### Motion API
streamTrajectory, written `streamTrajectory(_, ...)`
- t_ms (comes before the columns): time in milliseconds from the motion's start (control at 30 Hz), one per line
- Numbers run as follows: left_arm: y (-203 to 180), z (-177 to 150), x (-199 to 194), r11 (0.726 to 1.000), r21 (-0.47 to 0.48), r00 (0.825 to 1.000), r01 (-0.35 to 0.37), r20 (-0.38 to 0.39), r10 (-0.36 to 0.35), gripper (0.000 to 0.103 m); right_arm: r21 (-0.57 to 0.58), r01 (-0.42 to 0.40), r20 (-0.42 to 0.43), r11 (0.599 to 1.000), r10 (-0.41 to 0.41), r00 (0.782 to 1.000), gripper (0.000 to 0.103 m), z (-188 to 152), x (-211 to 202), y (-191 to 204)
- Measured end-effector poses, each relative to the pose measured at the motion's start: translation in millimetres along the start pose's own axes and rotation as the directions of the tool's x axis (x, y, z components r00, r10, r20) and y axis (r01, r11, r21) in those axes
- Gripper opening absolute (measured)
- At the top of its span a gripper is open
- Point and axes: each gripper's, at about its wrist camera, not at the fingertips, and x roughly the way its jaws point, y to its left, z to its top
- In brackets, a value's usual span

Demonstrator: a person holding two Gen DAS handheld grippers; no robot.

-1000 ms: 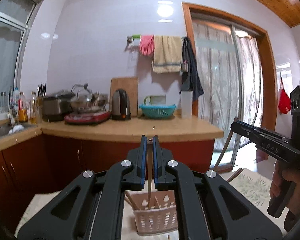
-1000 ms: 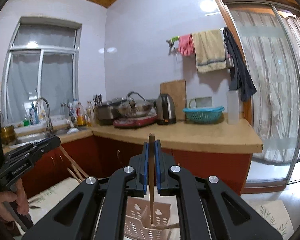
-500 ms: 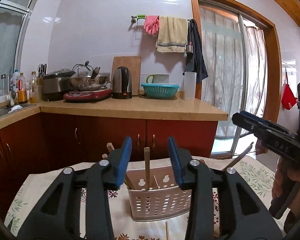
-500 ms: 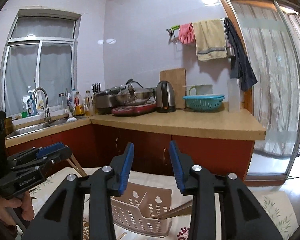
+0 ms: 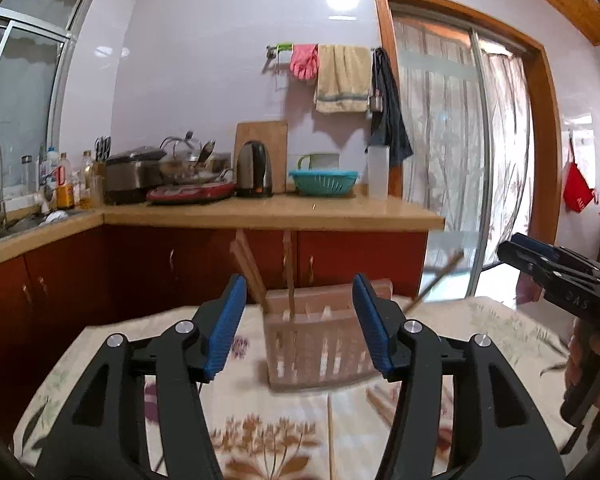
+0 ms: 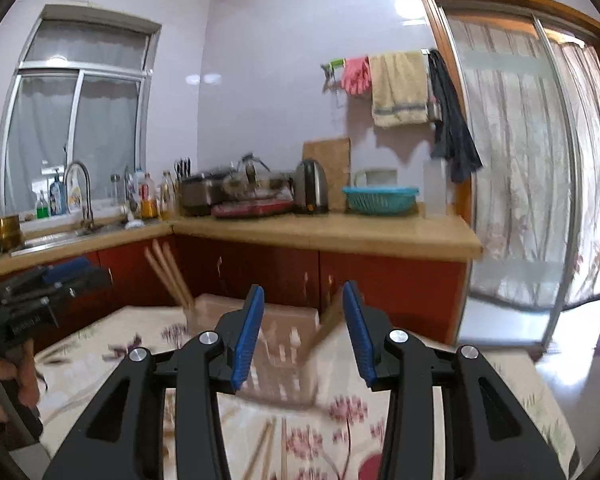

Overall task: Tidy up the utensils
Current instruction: 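Move both tools back down to the remaining chopsticks, then close the right tool on a chopstick while the left tool grasps another chopstick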

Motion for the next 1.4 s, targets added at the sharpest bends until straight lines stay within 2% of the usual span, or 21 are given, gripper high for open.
streamTrajectory(167,-1.0,-43.8,-8.7,1.000,-0.007,0.995,-0.027,-0.097,0.026,0.054,0.028,0.015,-0.084,1.000,-0.012,0.996,0.042,-55.7,-15.6,-3.5)
streamTrajectory(367,0.9,-98.0,-18.9,0.998,-0.037,0.973,-0.052,-0.227,0.043,0.054,0.030,0.006,-0.172,1.000,-0.001,0.985,0.042,-113.8,-32.3,-2.3)
streamTrajectory(667,-4.4,-149.4,-29.1,0.995,-0.081,0.949,-0.066,-0.313,0.038,0.054,0.044,-0.013,-0.272,0.999,0.025,0.962,0.036,-172.7,-41.7,-0.4)
streamTrajectory(833,-12.4,-171.5,-30.2,0.995,-0.080,0.939,-0.059,-0.344,0.027,0.053,0.044,-0.018,-0.296,0.999,0.031,0.955,0.032,-187.7,-42.5,-2.4)
streamTrajectory(1033,-17.4,-180.6,-28.0,0.996,-0.071,0.935,-0.055,-0.353,0.026,0.051,0.025,-0.017,-0.302,1.000,0.024,0.953,0.028,-197.2,-44.2,0.3)
streamTrajectory(1067,-18.4,-181.6,-27.4,0.996,-0.069,0.933,-0.053,-0.358,0.025,0.045,0.023,-0.018,-0.302,1.000,0.025,0.953,0.028,-197.1,-44.3,0.6)
streamTrajectory(1133,-21.2,-183.2,-25.9,0.997,-0.061,0.929,-0.053,-0.368,0.027,0.041,0.022,-0.018,-0.301,1.000,0.024,0.953,0.027,-196.7,-44.2,0.8)
streamTrajectory(1200,-23.6,-185.4,-24.6,0.997,-0.057,0.926,-0.046,-0.377,0.022,0.033,0.023,-0.018,-0.301,1.000,0.024,0.953,0.027,-196.8,-44.1,0.9)
streamTrajectory(1333,-28.2,-191.5,-21.1,0.998,-0.050,0.914,-0.041,-0.406,0.017,0.025,0.021,-0.019,-0.301,1.000,0.024,0.953,0.026,-196.4,-44.0,1.0)
streamTrajectory(1400,-28.9,-192.2,-21.2,0.998,-0.046,0.914,-0.045,-0.406,0.022,0.023,0.022,-0.019,-0.300,1.000,0.024,0.954,0.025,-196.3,-44.0,0.8)
